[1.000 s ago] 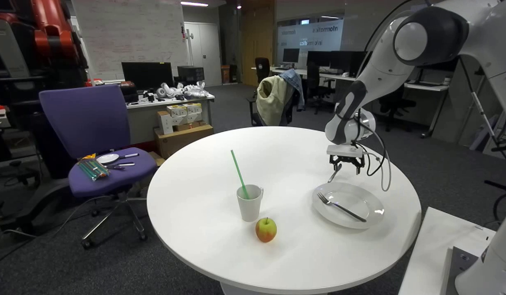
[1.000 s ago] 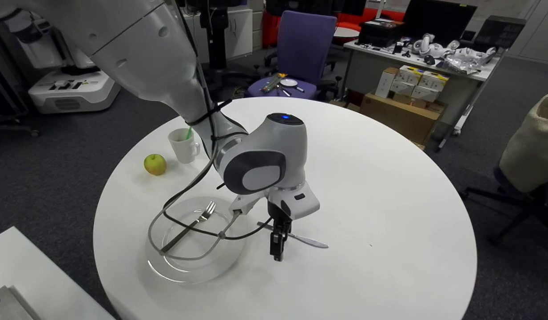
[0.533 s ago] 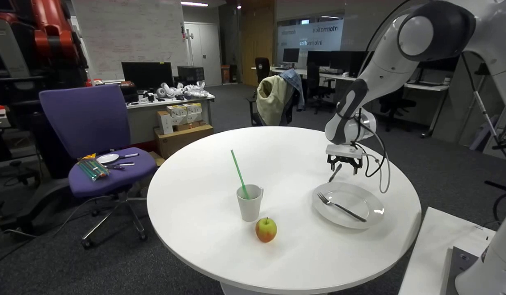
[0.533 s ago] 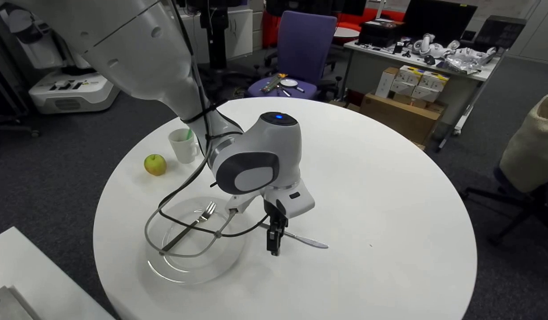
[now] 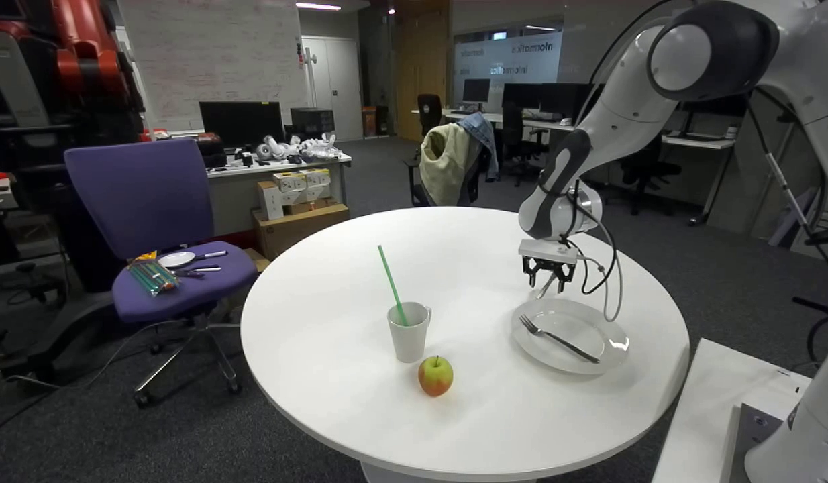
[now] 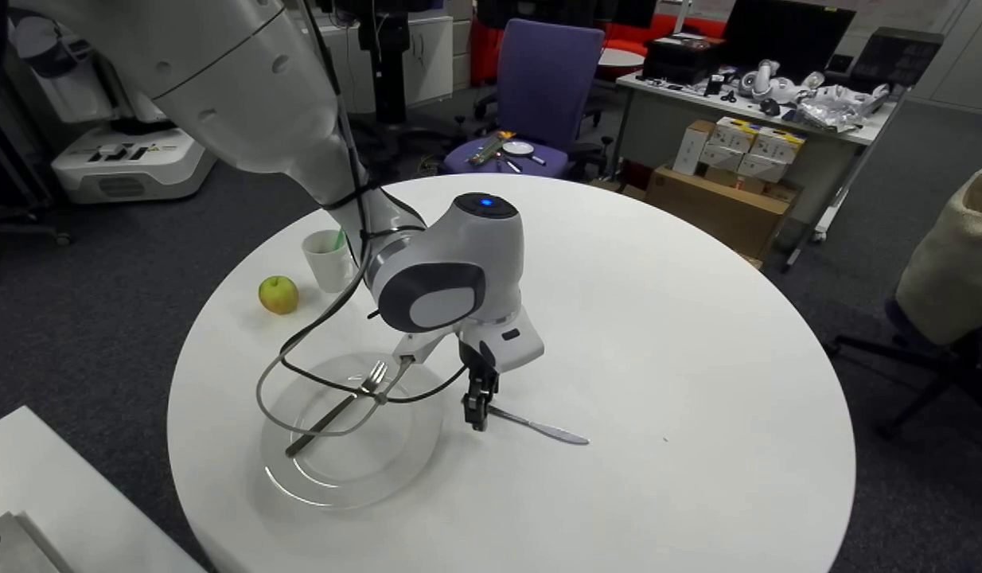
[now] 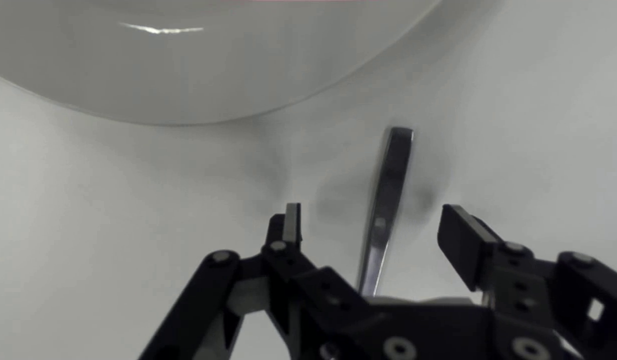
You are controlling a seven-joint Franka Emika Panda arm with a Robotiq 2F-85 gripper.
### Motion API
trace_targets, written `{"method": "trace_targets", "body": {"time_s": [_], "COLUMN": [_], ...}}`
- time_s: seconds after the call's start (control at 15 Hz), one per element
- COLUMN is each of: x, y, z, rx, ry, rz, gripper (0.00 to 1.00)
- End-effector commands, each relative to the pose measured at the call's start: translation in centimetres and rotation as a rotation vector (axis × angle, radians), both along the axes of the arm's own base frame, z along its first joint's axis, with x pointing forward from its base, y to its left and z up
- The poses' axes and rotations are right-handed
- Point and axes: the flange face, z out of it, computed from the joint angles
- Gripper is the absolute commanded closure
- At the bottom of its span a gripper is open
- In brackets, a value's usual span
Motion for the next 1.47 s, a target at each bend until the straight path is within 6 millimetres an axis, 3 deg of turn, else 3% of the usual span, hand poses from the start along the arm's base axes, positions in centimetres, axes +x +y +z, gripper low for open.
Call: {"method": "trace_targets", "body": {"time_s": [0.0, 0.4, 1.0, 1.4], "x": [0.7, 2.4, 3.6, 2.1], "y": [0.0, 0.9, 1.3, 0.6], "z": [0.2, -0.6, -0.6, 1.9], "rx": [0.018, 0.026, 0.008, -0.086], "ry": [-0.029, -0.041, -0.046, -0.005], "rz": [0.016, 0.022, 0.039, 0.135], "gripper": [0.56, 1.00, 0.97, 0.97]}}
